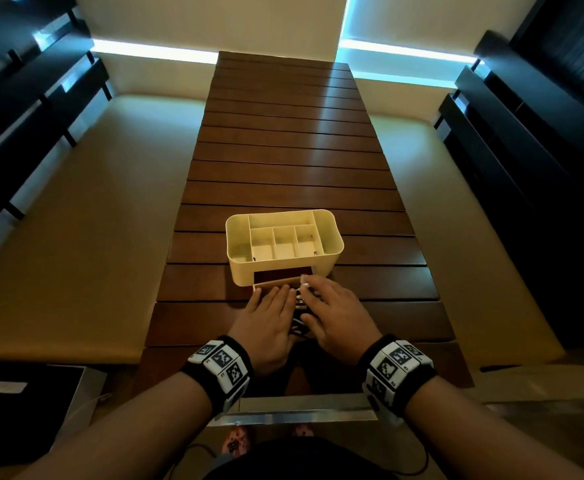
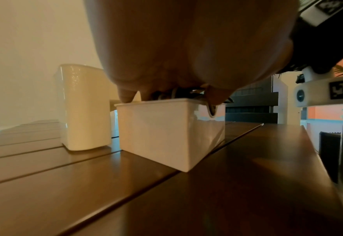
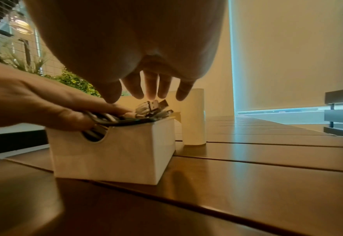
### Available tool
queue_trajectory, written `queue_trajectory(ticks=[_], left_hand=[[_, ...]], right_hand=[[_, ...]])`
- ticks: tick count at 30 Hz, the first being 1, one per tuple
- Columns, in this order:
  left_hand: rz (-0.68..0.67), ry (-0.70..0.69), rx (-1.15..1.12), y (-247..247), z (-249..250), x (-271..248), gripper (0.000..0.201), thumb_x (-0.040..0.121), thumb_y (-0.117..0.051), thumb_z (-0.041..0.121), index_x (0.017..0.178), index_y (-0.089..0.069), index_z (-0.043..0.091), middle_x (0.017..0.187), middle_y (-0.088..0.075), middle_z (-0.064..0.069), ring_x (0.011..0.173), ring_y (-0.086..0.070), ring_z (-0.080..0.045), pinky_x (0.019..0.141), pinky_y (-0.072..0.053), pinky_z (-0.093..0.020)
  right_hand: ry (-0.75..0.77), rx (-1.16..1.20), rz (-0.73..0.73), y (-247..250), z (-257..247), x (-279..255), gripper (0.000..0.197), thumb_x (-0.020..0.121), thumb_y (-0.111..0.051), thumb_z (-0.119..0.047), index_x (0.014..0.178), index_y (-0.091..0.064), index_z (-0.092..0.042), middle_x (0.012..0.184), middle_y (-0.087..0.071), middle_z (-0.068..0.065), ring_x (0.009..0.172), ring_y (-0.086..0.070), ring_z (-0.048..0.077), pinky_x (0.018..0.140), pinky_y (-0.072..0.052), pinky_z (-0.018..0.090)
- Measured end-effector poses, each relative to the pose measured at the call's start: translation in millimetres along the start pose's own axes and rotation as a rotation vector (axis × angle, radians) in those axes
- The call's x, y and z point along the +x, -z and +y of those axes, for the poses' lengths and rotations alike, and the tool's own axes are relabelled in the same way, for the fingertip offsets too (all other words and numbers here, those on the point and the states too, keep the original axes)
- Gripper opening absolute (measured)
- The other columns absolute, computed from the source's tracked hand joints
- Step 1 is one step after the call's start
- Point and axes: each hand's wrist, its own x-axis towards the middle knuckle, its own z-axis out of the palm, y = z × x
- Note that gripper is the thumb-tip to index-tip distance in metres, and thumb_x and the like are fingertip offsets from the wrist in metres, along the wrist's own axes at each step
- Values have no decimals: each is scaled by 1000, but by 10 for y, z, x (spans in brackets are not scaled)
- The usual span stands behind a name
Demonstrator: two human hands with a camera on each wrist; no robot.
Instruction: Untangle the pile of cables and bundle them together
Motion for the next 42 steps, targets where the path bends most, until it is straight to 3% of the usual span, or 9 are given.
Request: queue_trajectory(ticks=[4,8,14,16,24,27,33,35,42], left_hand=[[22,5,-34,13,23,23,77,98,-24,54,157,-2,10,165,-8,-11,152,-8,-24,122,2,-45],[-18,8,-73,61,-2,25,84,96,-27,61,157,3,13,166,-1,-8,152,0,-21,123,5,-44],[34,-39,-82,22,-30,-136,74,101,-22,55,155,13,19,164,17,-3,150,17,-17,122,9,-43],[70,-39,-41,-24,-43,-127,68,101,-12,53,155,12,19,164,16,-2,151,16,-17,121,12,-42],[106,32,-42,-34,-37,46,67,98,-6,48,157,-9,16,166,-7,-4,151,-14,-19,120,-15,-42],[114,68,-38,-14,-23,70,60,103,-21,46,156,-16,19,165,-16,-1,147,-24,-19,116,-21,-42],[210,120,46,-43,-9,70,71,92,-14,56,146,-44,21,148,-49,1,133,-43,-26,101,-37,-46],[225,114,42,-38,-14,69,72,91,-14,56,145,-45,20,147,-51,1,134,-43,-24,103,-36,-45],[212,140,10,3,4,86,57,100,-28,53,148,-37,23,149,-46,5,141,-32,-18,109,-28,-41]], right_hand=[[-55,23,-94,-148,-14,-8,64,98,-25,-48,155,-26,-18,165,-11,-1,152,-12,16,122,-20,39],[-59,-17,-103,-177,-2,21,72,92,-8,-51,154,-27,-19,165,-12,-4,151,-14,14,120,-16,38],[-74,-144,-48,-203,-30,28,52,90,-53,-41,135,-57,-16,149,-48,4,135,-50,19,105,-42,40],[-60,-147,-34,-197,-51,45,52,90,-50,-41,134,-59,-15,148,-49,5,134,-51,20,105,-44,41],[-91,119,-178,-95,-4,56,64,102,-31,-51,157,-19,-21,165,-3,-9,151,-2,8,124,-8,37],[-30,43,-204,-78,67,39,70,99,-41,-53,157,-18,-23,165,-1,-9,152,-1,9,123,-7,36],[-2,96,-6,-189,76,-3,65,93,-61,-43,149,-41,-17,161,-27,-2,150,-20,17,119,-18,31],[-19,134,1,-163,65,6,65,92,-63,-42,148,-42,-18,160,-28,-4,150,-20,16,117,-11,24],[11,23,-181,-28,101,57,90,84,-65,-58,156,-24,-22,164,-11,-8,151,-8,11,123,-14,34]])
